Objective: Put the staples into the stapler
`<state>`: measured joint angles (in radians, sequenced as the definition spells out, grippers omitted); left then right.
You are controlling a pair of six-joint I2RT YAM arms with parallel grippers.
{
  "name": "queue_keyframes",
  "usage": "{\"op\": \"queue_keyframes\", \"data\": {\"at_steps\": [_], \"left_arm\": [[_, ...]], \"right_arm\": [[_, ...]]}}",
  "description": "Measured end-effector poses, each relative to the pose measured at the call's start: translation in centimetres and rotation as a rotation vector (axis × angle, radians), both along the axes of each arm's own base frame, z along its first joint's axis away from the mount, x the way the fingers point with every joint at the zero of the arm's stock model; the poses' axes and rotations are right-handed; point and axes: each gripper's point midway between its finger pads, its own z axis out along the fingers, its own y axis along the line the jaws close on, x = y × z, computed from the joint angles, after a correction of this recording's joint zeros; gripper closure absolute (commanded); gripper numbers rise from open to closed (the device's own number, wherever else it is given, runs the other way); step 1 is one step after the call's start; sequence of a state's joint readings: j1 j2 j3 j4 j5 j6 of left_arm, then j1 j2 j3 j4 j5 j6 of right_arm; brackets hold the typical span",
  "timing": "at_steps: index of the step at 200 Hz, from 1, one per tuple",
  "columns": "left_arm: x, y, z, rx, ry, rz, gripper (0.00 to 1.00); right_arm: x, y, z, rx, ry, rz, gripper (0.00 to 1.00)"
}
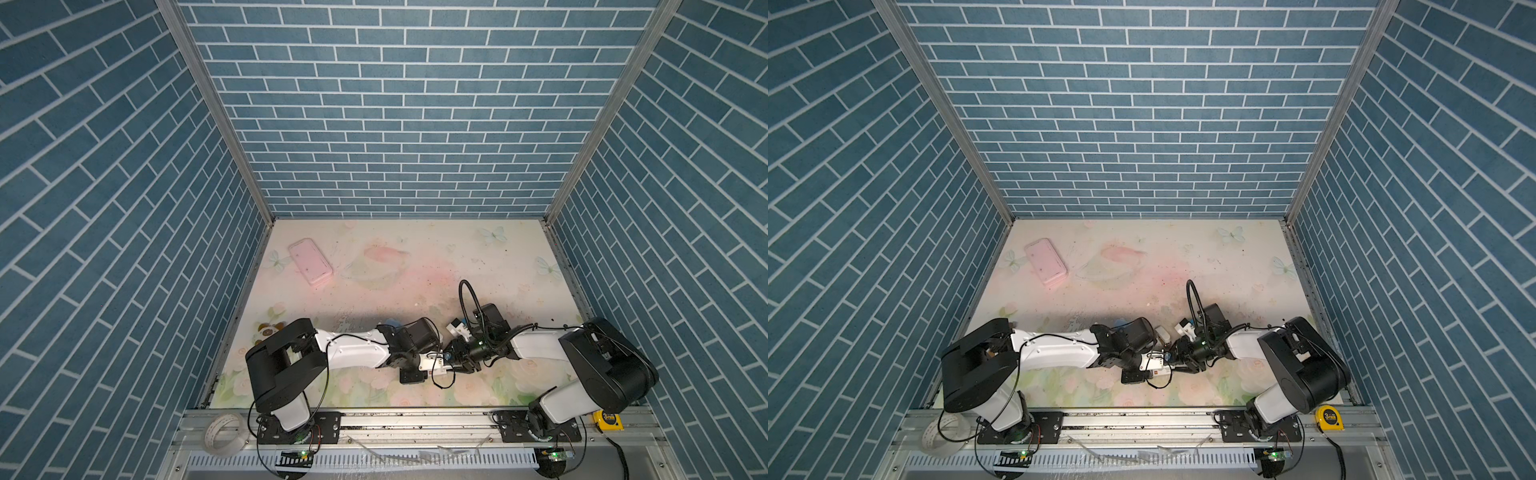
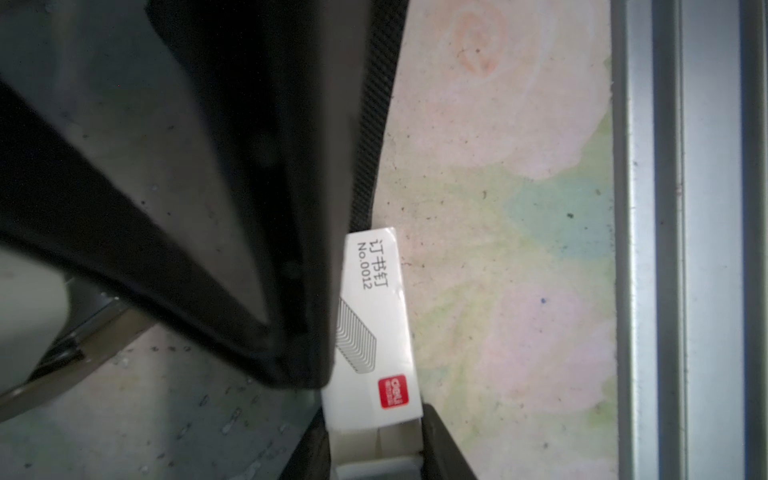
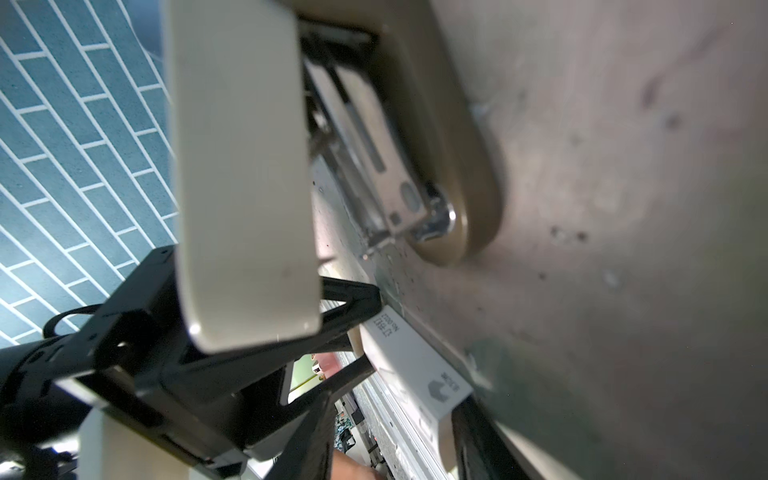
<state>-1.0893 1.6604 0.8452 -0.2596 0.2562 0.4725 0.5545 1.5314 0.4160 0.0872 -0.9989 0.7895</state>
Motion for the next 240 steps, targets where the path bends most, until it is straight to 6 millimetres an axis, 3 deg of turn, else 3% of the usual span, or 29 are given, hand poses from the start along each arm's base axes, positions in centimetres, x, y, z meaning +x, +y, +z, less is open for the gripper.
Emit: {"op": "queue_keyframes", "data": {"at_steps": [240], "left_arm": [[-0.1,1.3,0.6,0.085,0.048,0.004,0.70]], "right_arm": [[0.2,-0.1,-0.4,-0.061,0.033,0.022,0.54]]}}
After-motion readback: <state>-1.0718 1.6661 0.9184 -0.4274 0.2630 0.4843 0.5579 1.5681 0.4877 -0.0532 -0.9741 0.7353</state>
